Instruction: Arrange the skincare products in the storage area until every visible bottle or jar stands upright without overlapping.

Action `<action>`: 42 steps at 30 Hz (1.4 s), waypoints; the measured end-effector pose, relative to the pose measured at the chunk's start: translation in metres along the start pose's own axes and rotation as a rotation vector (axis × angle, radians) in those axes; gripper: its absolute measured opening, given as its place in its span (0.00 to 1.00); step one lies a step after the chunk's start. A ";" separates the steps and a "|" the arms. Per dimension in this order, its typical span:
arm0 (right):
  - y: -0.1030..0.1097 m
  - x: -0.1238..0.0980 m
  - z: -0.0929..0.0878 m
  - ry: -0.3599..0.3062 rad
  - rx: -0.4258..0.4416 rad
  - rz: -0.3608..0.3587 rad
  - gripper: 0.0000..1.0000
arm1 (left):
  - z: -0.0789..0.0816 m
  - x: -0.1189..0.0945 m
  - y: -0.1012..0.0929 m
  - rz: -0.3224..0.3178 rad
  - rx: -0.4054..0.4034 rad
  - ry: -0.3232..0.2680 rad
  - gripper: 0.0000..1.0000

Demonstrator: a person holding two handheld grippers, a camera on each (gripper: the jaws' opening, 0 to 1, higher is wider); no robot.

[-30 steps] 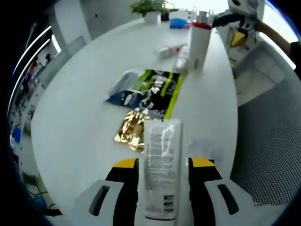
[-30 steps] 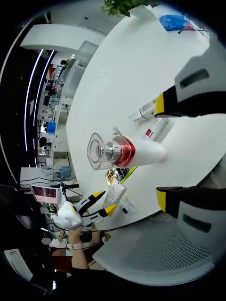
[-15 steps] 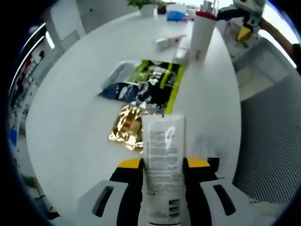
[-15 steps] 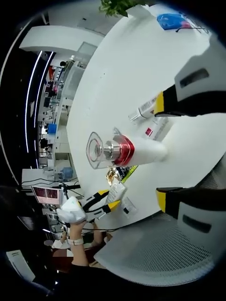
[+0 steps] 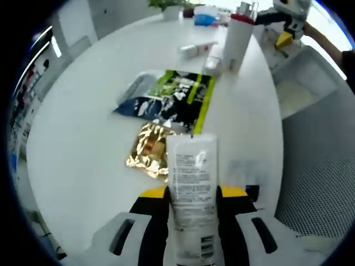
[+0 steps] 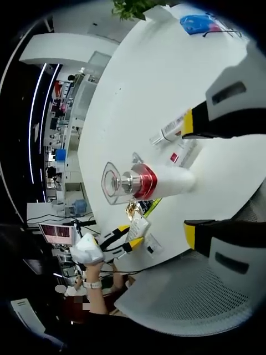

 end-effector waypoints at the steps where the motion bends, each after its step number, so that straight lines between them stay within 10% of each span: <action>1: 0.000 0.000 0.001 -0.006 -0.004 0.002 0.58 | 0.000 0.000 0.000 0.001 -0.003 -0.001 0.30; 23: 0.012 0.000 -0.003 -0.009 0.026 0.027 0.55 | 0.003 -0.007 0.000 0.031 -0.043 -0.092 0.27; 42: 0.022 -0.007 0.011 -0.067 0.047 0.015 0.51 | 0.034 -0.061 0.008 0.077 -0.245 -0.482 0.26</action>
Point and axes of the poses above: the point that each gripper's makers call its tool centre point, and the gripper's own axes: x roughly forward along the fingers, y roughly to its left, z roughly out of its top, the point moved 2 cm from there along -x, roughly backward along the fingers, and after that the axes turned 10 degrees about -x, right-handed, at the moved point
